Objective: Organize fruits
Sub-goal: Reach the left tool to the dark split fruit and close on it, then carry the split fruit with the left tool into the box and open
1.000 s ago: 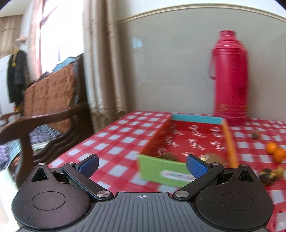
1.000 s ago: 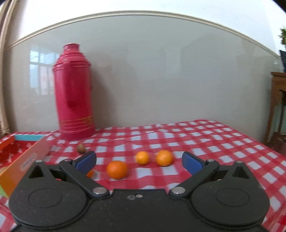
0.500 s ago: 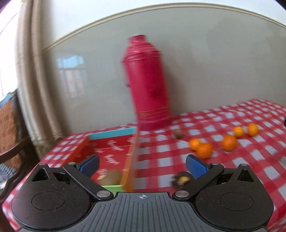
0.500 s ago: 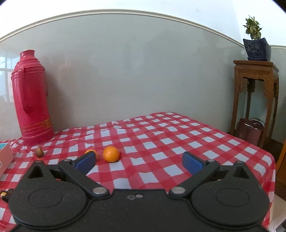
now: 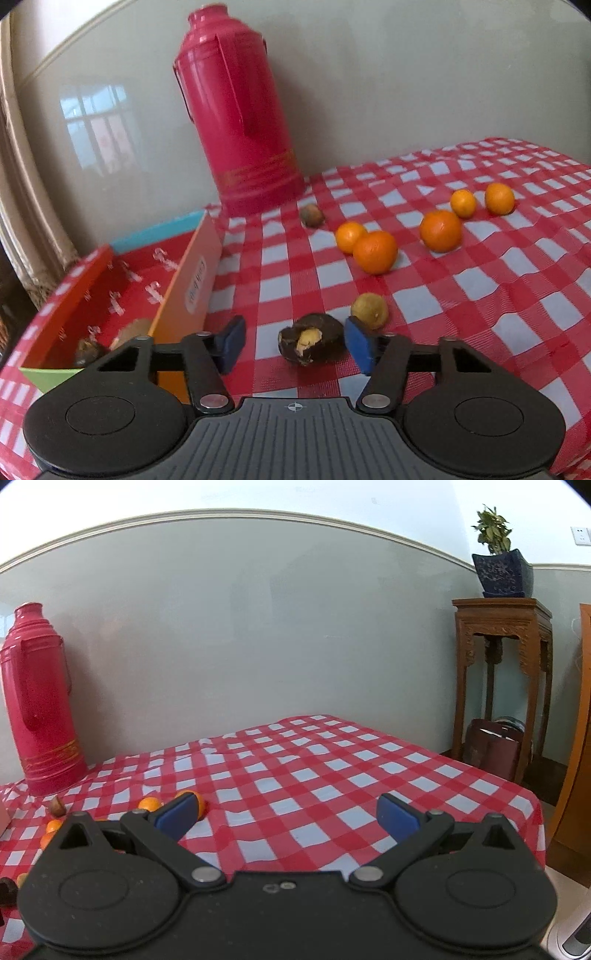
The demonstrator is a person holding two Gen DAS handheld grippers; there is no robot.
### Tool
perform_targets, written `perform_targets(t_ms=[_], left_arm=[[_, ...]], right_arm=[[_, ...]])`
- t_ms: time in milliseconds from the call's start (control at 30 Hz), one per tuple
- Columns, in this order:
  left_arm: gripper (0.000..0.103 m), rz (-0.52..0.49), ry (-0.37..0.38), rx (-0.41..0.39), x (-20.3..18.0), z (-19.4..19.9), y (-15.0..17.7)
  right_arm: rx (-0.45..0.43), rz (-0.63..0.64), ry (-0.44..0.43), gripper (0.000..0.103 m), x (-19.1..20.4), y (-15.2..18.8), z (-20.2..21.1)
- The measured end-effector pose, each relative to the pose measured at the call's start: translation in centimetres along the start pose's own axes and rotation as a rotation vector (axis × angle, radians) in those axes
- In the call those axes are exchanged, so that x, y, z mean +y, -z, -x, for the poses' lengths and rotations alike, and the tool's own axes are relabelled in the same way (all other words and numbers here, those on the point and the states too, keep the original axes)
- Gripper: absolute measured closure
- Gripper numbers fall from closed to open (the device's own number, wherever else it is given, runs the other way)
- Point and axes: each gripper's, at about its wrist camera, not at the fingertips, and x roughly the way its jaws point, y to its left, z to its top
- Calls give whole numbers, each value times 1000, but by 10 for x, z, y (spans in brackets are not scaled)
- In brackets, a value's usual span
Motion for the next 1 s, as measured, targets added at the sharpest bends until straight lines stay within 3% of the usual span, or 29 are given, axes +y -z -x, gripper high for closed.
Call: perform_targets(t_ms=[267, 367, 1000], left_arm=[[45, 36, 43, 39, -3, -15, 1], [57, 57, 48, 57, -1, -19, 3], [58, 100, 56, 17, 12, -8, -4]], right_arm=[[15, -8, -6, 5, -2, 1, -3], [19, -4, -10, 5, 0, 1, -2], [22, 18, -36, 5, 12, 4, -4]])
